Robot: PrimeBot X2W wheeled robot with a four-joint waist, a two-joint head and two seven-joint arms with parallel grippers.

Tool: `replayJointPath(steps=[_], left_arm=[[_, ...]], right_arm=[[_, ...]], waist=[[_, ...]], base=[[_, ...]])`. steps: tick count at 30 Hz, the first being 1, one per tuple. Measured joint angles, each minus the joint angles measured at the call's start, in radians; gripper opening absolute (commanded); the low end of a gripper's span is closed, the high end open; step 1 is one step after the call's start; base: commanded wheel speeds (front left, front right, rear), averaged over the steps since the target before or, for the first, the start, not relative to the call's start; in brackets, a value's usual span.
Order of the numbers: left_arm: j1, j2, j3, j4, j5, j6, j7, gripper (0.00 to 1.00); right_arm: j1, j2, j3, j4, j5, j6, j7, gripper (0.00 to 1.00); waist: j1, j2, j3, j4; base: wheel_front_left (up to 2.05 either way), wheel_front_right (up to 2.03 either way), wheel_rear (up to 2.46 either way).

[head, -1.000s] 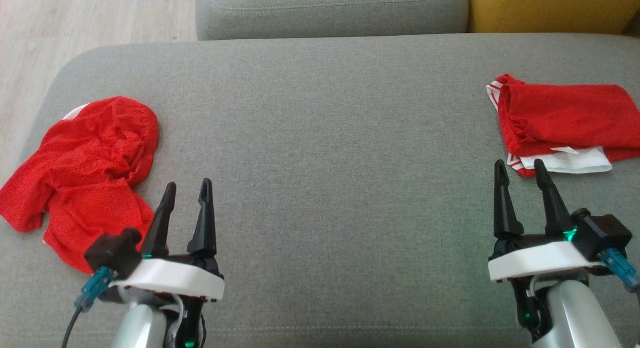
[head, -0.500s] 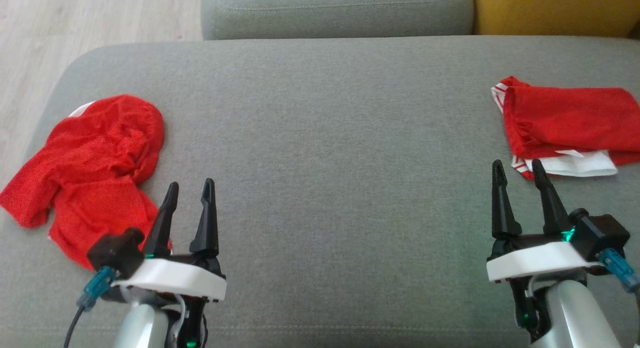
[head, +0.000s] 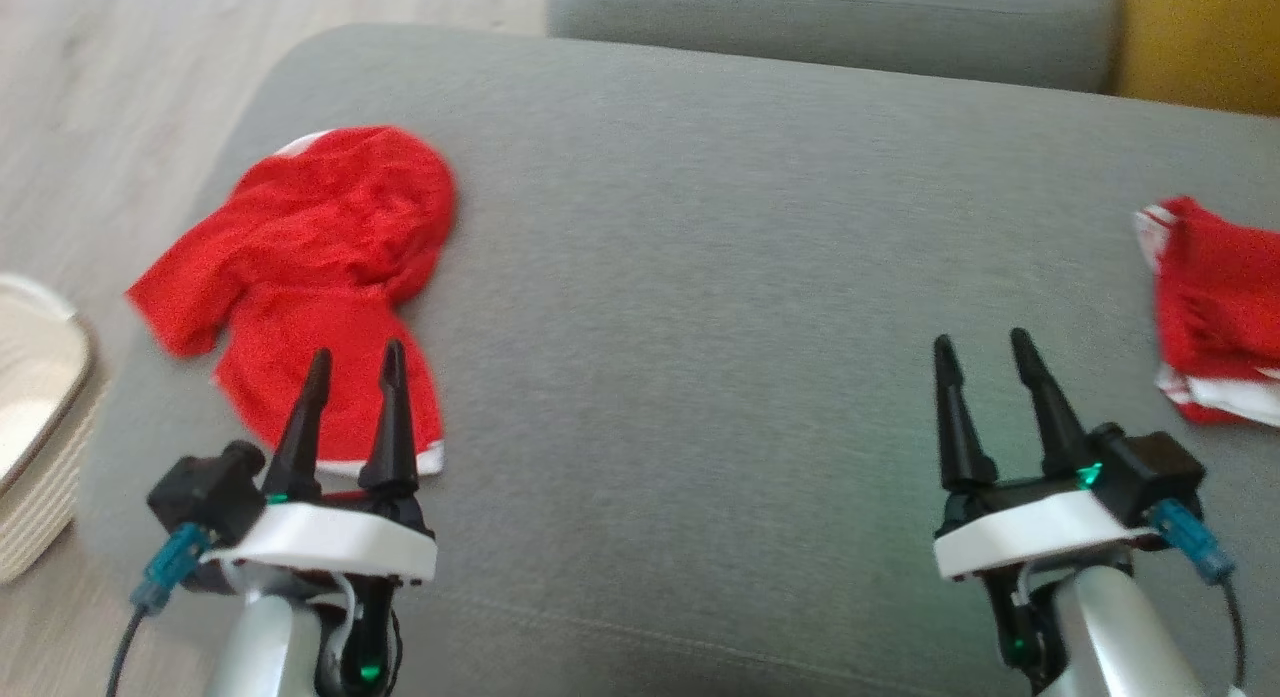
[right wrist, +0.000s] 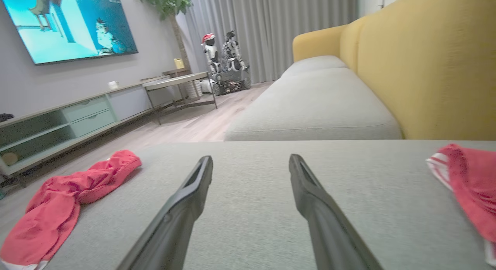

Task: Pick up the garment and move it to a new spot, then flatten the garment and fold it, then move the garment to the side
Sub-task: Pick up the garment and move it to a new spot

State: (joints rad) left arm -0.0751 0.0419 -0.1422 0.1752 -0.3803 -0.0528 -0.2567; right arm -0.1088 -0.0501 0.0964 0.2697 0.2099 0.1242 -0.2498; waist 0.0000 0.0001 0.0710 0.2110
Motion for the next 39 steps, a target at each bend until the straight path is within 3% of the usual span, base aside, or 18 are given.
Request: replayJointPath(steps=[9, 14, 22, 25, 33, 39], left_arm=[[-0.010, 0.000, 0.028, -0.011, -0.021, 0.011, 0.000, 1.00], [-0.006, 0.000, 0.053, -0.009, -0.021, 0.017, 0.000, 1.00], [-0.010, -0.001, 0.109, -0.006, -0.018, 0.008, 0.000, 1.00], [-0.030, -0.001, 0.139, 0.022, 0.053, -0.001, 0.000, 1.00], [-0.231, 0.007, 0.191, 0.245, 0.052, -0.045, 0.000, 1.00], [-0.416, 0.068, 0.161, 0.465, 0.045, -0.063, 0.062, 1.00]], right_arm=[[-0.018, 0.000, 0.060, 0.041, -0.009, 0.000, 0.000, 1.00], [-0.026, 0.000, 0.086, 0.058, -0.009, 0.000, 0.000, 1.00], [-0.027, 0.000, 0.083, 0.057, -0.019, 0.000, 0.001, 1.00], [-0.037, 0.000, 0.061, 0.049, -0.026, 0.000, 0.020, 1.00], [-0.098, -0.002, -0.006, -0.059, -0.081, 0.000, 0.083, 1.00], [-0.123, -0.007, -0.040, -0.171, -0.121, 0.000, 0.144, 1.00]], waist=[[0.0000, 0.0000, 0.014, 0.156], [0.0000, 0.0000, 0.012, 0.196], [0.0001, 0.0000, 0.033, 0.183], [0.0001, 0.0000, 0.055, 0.172], [0.0002, 0.0000, 0.143, 0.137], [0.0002, 0.0000, 0.218, 0.110]], base=[[0.00, 0.00, 0.00], [0.00, 0.00, 0.00], [0.00, 0.00, 0.00], [0.00, 0.00, 0.00], [0.00, 0.00, 0.00], [0.00, 0.00, 0.00]])
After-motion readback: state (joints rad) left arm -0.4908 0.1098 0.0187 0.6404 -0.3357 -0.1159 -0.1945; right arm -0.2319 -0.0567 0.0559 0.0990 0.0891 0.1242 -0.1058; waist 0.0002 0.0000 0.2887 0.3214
